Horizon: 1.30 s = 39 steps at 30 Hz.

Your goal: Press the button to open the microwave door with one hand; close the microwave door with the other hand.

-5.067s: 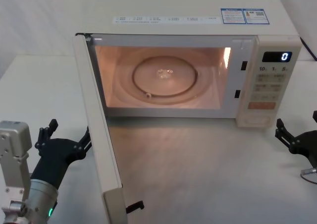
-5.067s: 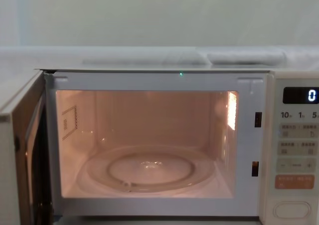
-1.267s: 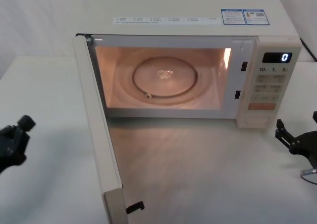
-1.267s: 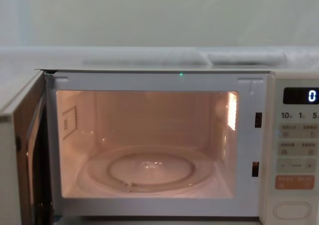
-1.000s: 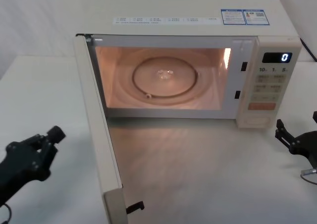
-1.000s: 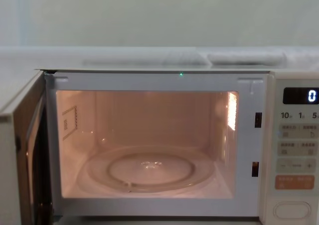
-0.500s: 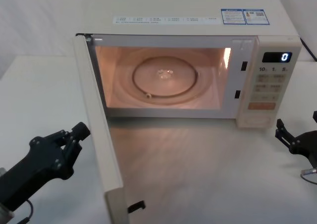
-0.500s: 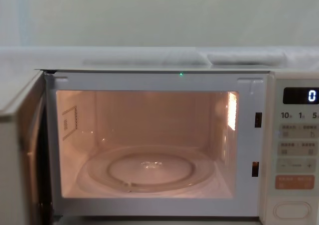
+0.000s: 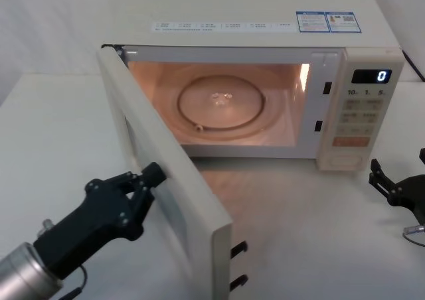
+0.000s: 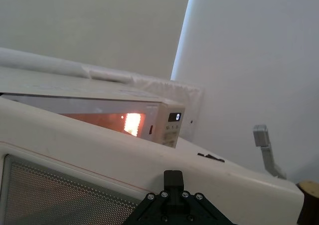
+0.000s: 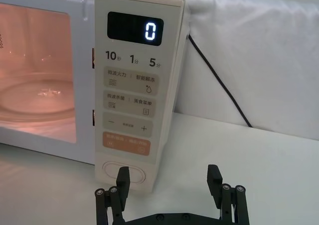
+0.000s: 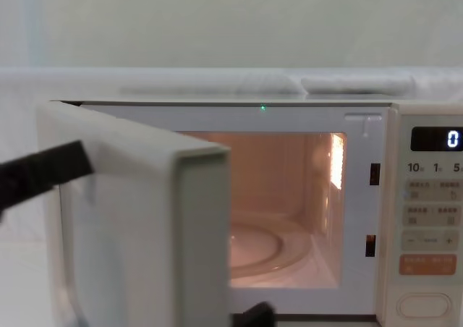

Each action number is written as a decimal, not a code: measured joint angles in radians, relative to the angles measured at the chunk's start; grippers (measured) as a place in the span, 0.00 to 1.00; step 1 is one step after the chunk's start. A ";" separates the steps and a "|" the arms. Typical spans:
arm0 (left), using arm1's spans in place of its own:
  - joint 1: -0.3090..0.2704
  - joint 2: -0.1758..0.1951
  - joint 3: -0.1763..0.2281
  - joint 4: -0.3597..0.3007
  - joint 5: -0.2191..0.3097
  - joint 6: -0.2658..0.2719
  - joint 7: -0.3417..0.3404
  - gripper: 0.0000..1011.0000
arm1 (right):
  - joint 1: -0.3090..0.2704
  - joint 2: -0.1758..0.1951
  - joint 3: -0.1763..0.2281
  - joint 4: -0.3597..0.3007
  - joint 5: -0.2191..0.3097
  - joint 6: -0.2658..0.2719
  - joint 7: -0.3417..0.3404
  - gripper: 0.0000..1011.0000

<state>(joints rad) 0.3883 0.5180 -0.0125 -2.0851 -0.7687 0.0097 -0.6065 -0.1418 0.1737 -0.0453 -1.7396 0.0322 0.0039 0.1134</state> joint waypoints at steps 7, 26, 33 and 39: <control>-0.051 -0.032 0.070 0.003 0.104 -0.016 0.126 0.00 | 0.000 0.000 0.000 0.000 0.000 0.000 0.000 0.99; -0.202 -0.002 0.174 0.061 0.189 0.016 0.224 0.00 | 0.000 0.000 0.000 0.000 0.000 0.000 0.000 0.99; -0.239 0.027 0.206 0.075 0.200 0.022 0.213 0.00 | 0.000 0.000 0.000 0.000 0.000 0.000 0.000 0.99; -0.280 0.012 0.233 0.094 0.210 0.039 0.247 0.00 | 0.000 0.000 0.000 0.000 0.000 0.000 0.000 0.99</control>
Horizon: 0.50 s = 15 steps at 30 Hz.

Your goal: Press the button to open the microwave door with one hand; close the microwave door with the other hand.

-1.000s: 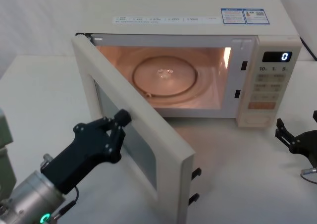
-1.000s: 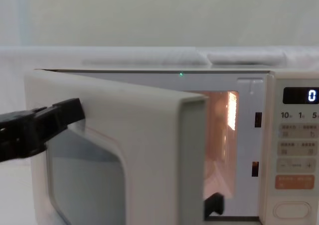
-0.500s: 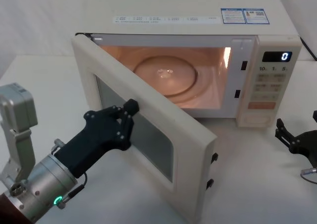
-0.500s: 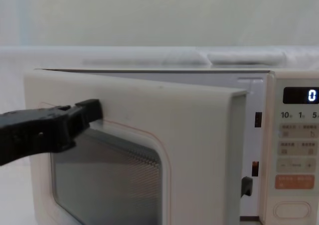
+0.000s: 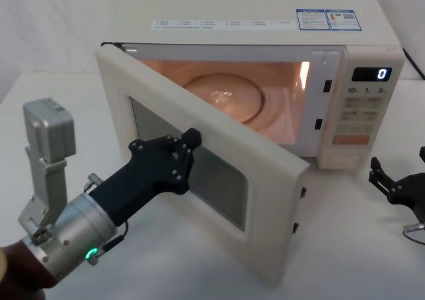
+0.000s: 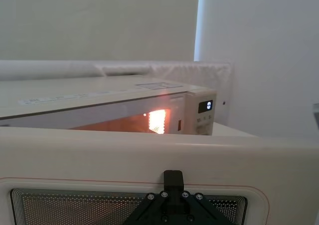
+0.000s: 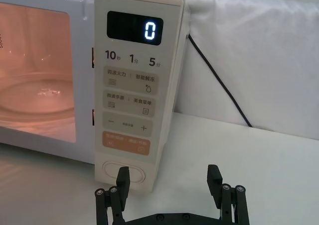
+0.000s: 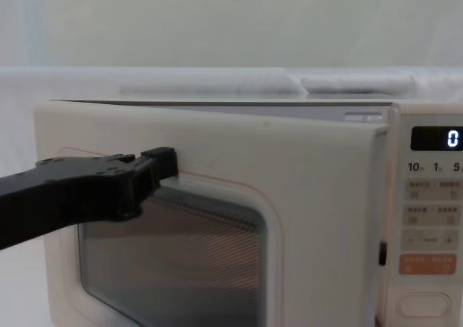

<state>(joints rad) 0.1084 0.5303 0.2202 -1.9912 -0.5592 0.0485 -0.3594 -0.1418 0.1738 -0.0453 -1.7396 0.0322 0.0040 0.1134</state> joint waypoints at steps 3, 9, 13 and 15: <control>-0.024 -0.012 0.016 0.012 0.009 0.011 0.018 0.00 | 0.000 0.000 0.000 0.000 0.000 0.000 0.000 0.99; -0.071 -0.027 0.046 0.038 0.025 0.031 0.029 0.00 | 0.000 0.000 0.000 0.000 0.000 0.000 0.000 0.99; -0.102 -0.036 0.066 0.054 0.034 0.041 0.028 0.00 | 0.000 0.000 0.000 0.000 0.000 0.000 0.000 0.99; -0.114 -0.040 0.073 0.059 0.037 0.044 0.028 0.00 | 0.000 0.000 0.000 0.000 0.000 0.000 0.000 0.99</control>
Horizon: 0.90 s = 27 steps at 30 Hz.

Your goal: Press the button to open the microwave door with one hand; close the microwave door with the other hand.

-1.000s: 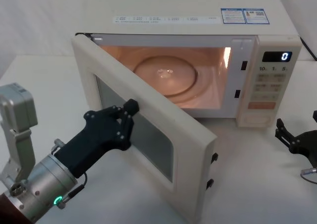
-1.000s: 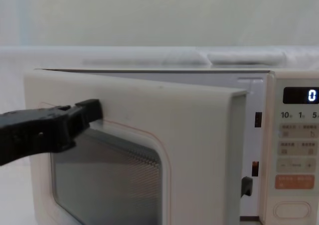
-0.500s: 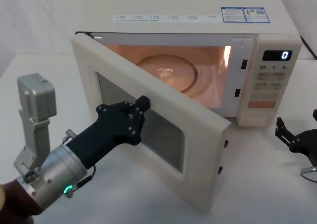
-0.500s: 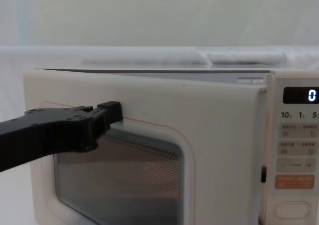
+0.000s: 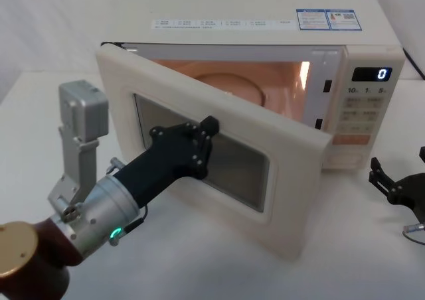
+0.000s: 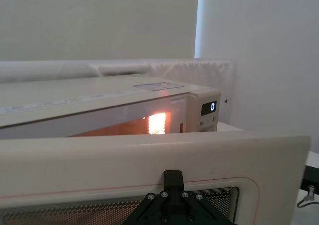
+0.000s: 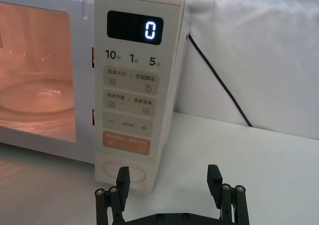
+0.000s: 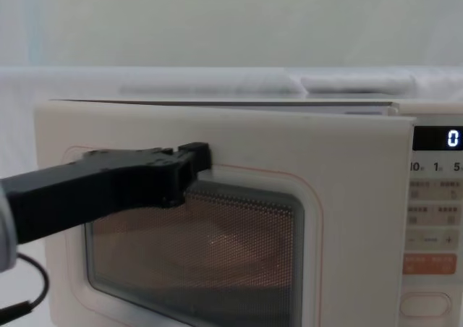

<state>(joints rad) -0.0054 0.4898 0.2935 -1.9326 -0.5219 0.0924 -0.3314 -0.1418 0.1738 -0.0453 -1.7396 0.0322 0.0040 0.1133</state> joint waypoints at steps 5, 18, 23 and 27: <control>-0.048 -0.019 0.025 0.024 0.018 0.013 0.006 0.00 | 0.000 0.000 0.000 0.000 0.000 0.000 0.000 0.99; -0.136 -0.069 0.067 0.086 0.070 0.031 0.025 0.00 | 0.000 0.000 0.000 0.000 0.000 0.000 0.000 0.99; -0.156 -0.082 0.078 0.109 0.084 0.035 0.025 0.00 | 0.000 0.000 0.000 0.000 0.000 0.000 0.000 0.99; -0.171 -0.094 0.087 0.127 0.096 0.036 0.024 0.00 | 0.000 0.000 0.000 0.000 0.000 0.000 0.000 0.99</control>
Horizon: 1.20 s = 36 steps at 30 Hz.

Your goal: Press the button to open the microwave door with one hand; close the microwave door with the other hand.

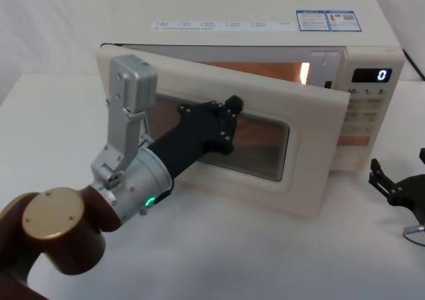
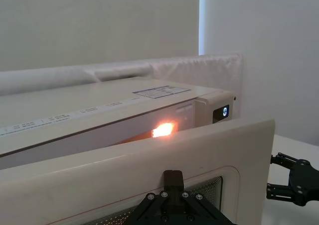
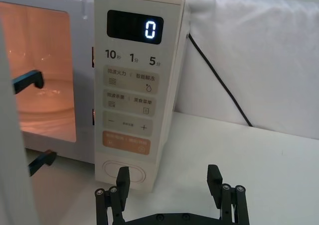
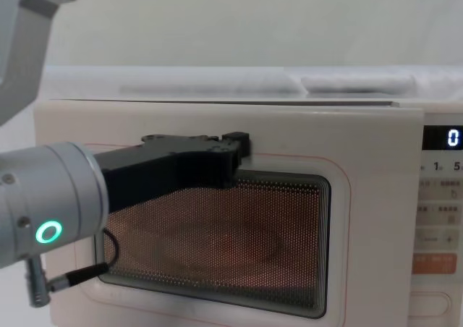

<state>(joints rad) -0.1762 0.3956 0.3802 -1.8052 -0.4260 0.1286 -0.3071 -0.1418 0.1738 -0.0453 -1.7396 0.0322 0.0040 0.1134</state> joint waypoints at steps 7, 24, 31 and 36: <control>-0.031 -0.023 0.011 0.036 0.022 0.002 0.000 0.00 | 0.000 0.000 0.000 0.000 0.000 0.000 0.000 0.99; -0.099 -0.062 0.028 0.113 0.080 0.001 -0.006 0.00 | 0.000 0.000 0.000 0.000 0.000 0.000 0.000 0.99; -0.126 -0.090 0.028 0.145 0.103 0.001 0.005 0.00 | 0.000 0.000 0.000 0.000 0.000 0.000 0.000 0.99; -0.139 -0.104 0.025 0.156 0.112 0.003 0.008 0.00 | 0.000 0.000 0.000 0.000 0.000 0.000 0.000 0.99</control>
<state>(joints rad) -0.3150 0.2917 0.4055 -1.6488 -0.3136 0.1321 -0.2986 -0.1418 0.1738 -0.0453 -1.7396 0.0322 0.0040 0.1134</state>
